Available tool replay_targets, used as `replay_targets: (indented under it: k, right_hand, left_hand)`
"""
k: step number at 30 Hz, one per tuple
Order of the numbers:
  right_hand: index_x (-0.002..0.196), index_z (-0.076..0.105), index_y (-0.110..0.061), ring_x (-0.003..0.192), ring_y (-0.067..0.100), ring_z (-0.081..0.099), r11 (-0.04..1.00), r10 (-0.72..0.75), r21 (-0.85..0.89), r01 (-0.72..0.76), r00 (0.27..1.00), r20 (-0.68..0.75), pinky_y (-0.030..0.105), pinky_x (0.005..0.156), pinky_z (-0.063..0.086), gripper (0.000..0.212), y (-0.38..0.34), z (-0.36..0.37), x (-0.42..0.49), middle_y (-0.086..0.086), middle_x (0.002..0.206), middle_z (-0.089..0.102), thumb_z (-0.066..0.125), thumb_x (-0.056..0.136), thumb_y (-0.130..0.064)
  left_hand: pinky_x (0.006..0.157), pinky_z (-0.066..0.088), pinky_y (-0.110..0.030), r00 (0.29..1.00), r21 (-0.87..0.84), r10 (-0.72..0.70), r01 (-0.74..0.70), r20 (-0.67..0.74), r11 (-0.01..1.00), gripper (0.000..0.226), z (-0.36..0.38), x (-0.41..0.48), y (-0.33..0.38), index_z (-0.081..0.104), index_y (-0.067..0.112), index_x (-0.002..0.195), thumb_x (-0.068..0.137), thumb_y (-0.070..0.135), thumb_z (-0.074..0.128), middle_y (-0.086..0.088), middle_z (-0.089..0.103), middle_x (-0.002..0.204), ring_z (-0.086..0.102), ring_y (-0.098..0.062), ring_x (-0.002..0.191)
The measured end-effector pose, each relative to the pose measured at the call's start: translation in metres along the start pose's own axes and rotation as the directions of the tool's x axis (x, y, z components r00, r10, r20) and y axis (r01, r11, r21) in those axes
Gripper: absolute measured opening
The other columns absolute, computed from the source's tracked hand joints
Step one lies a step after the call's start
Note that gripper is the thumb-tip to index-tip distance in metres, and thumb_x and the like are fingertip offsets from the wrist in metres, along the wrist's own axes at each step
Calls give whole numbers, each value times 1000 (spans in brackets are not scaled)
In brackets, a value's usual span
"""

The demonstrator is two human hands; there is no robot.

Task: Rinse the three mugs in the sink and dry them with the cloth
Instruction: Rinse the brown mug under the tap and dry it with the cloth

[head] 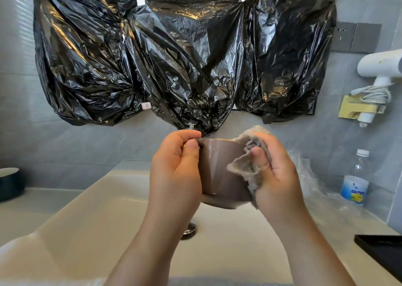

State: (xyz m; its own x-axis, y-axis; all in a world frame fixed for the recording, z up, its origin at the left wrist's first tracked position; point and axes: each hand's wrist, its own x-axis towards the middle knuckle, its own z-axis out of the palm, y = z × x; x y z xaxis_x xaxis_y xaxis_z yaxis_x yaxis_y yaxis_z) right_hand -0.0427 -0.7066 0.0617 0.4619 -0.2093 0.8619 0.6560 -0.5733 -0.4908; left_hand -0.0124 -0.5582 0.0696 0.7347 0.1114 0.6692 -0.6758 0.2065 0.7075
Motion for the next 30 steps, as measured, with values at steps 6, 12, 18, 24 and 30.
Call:
replay_targets:
  k: [6,12,18,24,30]
  right_hand:
    - [142,19,-70,118,-13,40,960,-12,-260,100,947,320,2,94,32,63,-23,4,-13,-19,131,34,43,84,-69]
    - [147,27,-56,147,3,18,953,-69,-254,164,936,344,19,119,13,53,-23,18,-18,-13,154,31,32,95,-55]
    - [128,54,-56,118,-6,53,990,-24,-134,38,994,107,5,93,38,55,-9,9,-12,-15,125,59,62,75,-68]
    - [123,65,-44,118,6,62,932,34,353,-80,990,135,20,93,49,40,-7,6,-9,-11,125,69,62,83,-49]
    - [131,55,-51,124,-10,49,993,70,89,-82,989,131,5,97,35,49,-14,5,-9,-24,129,58,51,82,-59]
  left_hand:
    - [56,38,-36,981,-70,-70,58,-182,996,24,-8,9,-3,70,37,82,86,34,47,12,53,56,46,-16,56]
    - [64,43,-20,990,225,92,-67,-102,972,29,-12,8,-9,61,36,88,104,14,50,24,64,73,54,6,65]
    - [49,43,-22,999,79,-19,23,-50,997,20,-2,2,-5,66,33,87,95,25,49,17,61,58,51,-3,50]
    - [57,30,-32,915,-398,-402,378,25,836,30,-1,13,-7,65,0,102,108,11,38,-12,53,75,37,-27,64]
    - [55,40,-33,993,52,-46,52,-113,997,25,-2,5,-7,65,30,83,95,27,43,13,58,60,47,-9,53]
